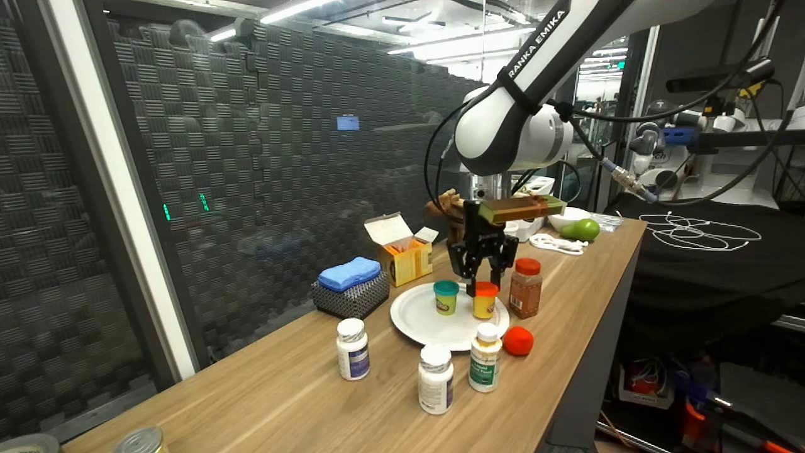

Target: Put the bottles on the tray

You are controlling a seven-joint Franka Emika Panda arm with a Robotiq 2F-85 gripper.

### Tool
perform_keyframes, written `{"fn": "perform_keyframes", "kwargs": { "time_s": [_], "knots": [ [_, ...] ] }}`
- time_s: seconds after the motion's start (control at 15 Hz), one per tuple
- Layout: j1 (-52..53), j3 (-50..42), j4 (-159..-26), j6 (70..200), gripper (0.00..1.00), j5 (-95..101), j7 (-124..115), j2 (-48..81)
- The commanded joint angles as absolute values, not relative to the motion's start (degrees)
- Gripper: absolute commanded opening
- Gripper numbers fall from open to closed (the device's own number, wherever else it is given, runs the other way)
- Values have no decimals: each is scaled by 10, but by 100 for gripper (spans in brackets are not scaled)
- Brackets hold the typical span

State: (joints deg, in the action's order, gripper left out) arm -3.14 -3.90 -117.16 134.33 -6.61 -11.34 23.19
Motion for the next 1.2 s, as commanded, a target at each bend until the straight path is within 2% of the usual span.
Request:
{"fn": "perform_keyframes", "kwargs": {
  "time_s": [0.0,0.33,0.4,0.6,0.67,1.13],
  "knots": [
    [-41,-25,-1147,1354,29,-99,-85,245],
    [-35,-21,-1135,1367,29,-91,-75,249],
    [-33,-21,-1140,1371,65,-83,-71,244],
    [-26,-25,-1149,1382,34,-64,-60,240],
    [-23,-27,-1151,1384,29,-57,-59,242],
    [-13,-35,-1168,1392,28,11,-58,240]
  ]
}}
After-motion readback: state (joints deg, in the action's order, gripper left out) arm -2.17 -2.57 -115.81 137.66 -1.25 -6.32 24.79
